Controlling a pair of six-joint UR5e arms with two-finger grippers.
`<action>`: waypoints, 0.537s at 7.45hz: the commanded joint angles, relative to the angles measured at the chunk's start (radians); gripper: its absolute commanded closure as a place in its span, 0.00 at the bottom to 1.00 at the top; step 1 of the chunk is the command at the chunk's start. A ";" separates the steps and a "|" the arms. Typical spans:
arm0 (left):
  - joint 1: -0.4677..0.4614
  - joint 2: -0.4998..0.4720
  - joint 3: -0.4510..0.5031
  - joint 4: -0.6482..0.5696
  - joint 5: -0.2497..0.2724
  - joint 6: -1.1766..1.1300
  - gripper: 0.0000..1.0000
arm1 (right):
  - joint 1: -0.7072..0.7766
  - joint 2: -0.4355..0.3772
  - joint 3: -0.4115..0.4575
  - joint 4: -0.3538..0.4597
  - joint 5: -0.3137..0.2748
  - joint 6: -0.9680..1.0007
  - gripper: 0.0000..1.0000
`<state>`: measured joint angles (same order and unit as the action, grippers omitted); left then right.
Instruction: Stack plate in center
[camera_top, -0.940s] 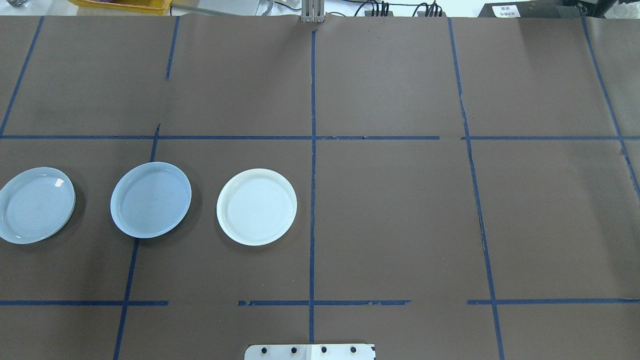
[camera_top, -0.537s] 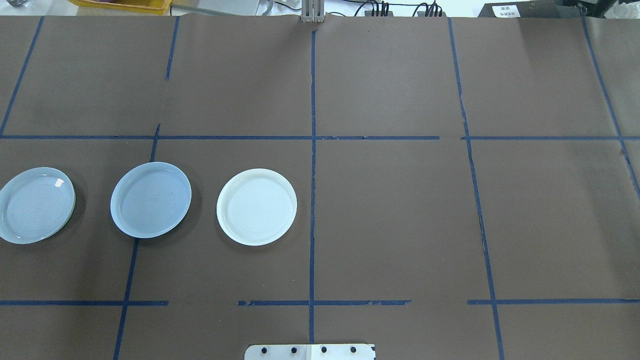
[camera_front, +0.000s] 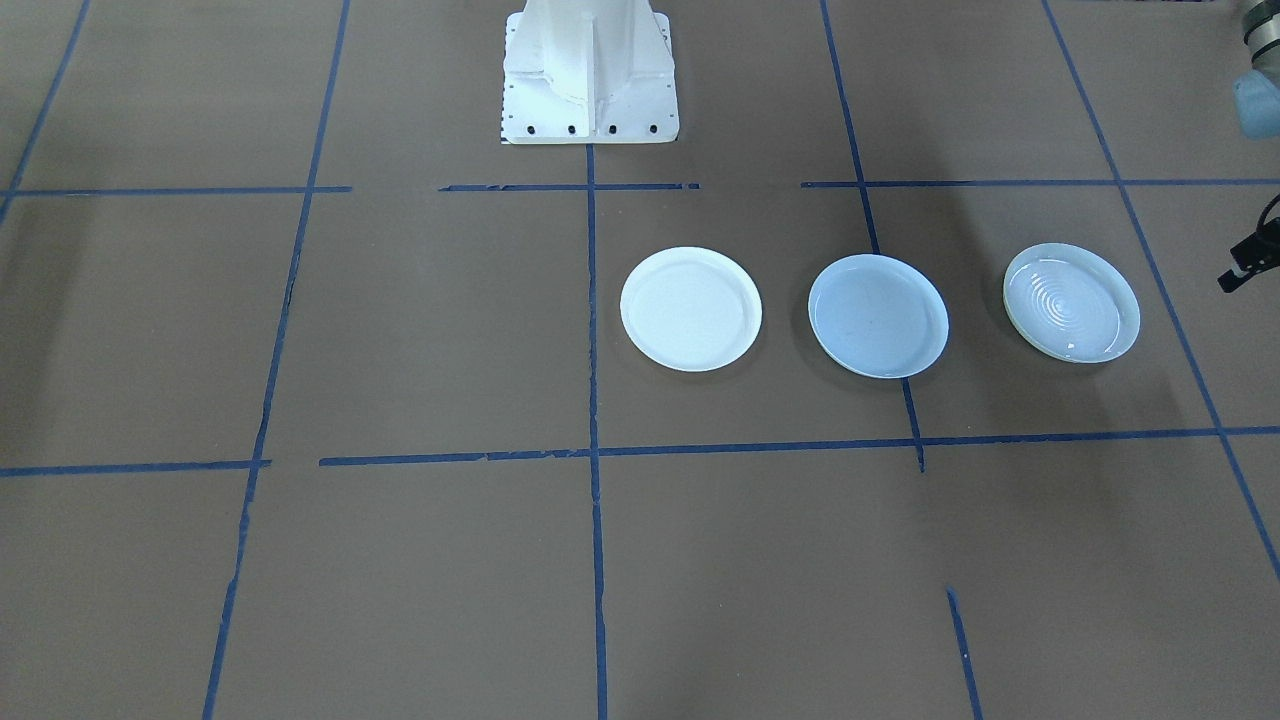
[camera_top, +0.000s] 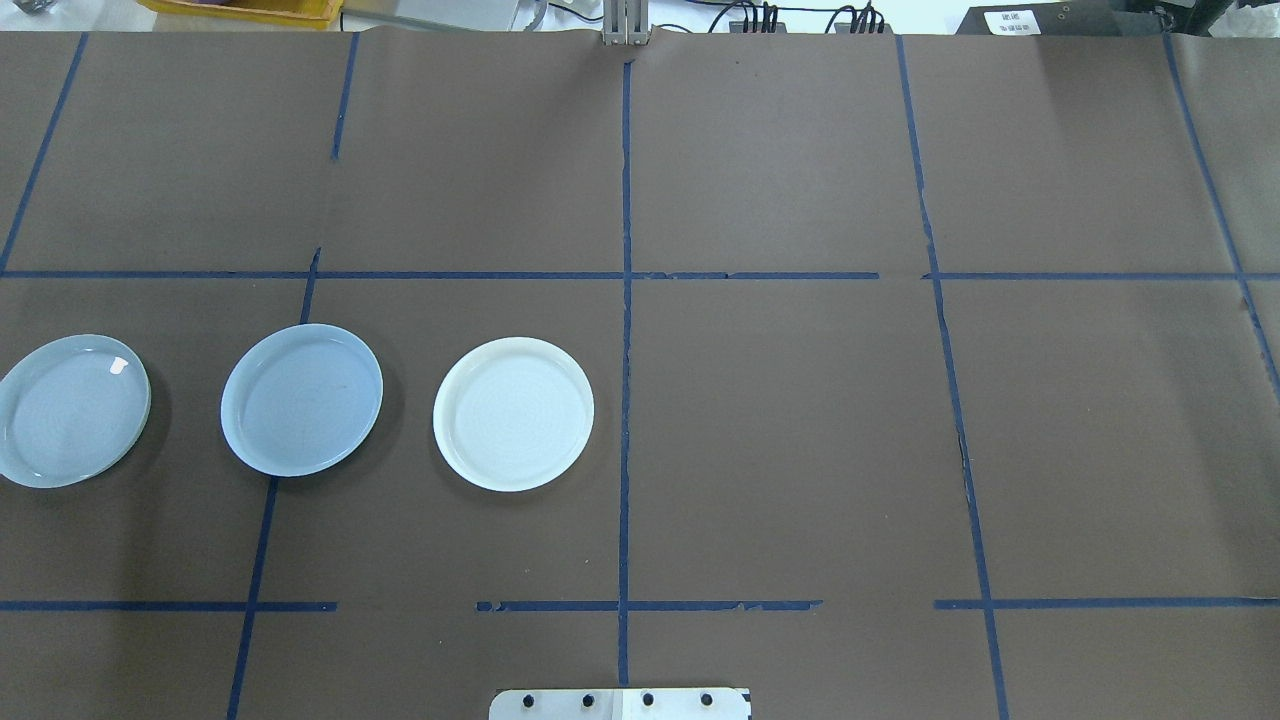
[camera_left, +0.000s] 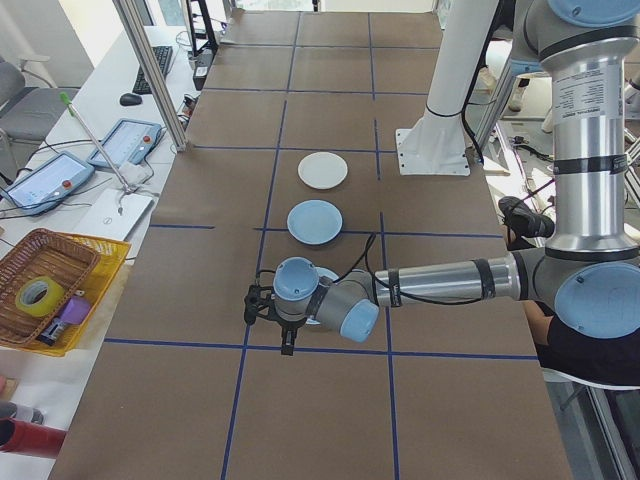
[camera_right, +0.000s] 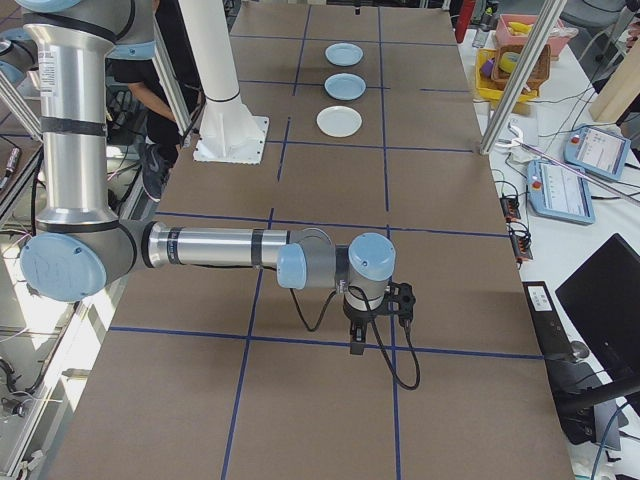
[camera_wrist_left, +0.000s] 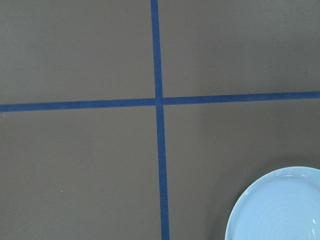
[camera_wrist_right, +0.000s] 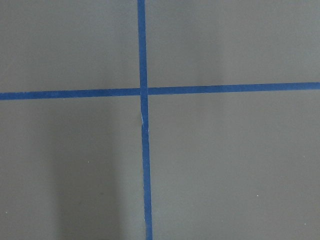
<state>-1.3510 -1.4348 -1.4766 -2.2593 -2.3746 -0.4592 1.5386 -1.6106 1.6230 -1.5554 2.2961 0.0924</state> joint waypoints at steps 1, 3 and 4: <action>0.119 0.007 0.094 -0.245 0.006 -0.216 0.00 | 0.000 0.000 0.000 0.000 0.000 0.001 0.00; 0.183 0.005 0.101 -0.270 0.066 -0.253 0.00 | 0.000 0.000 0.000 0.000 0.000 0.000 0.00; 0.203 0.001 0.102 -0.269 0.066 -0.253 0.00 | 0.000 0.000 0.000 0.000 0.000 0.001 0.00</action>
<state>-1.1806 -1.4305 -1.3788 -2.5190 -2.3226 -0.7010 1.5386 -1.6107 1.6230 -1.5554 2.2960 0.0929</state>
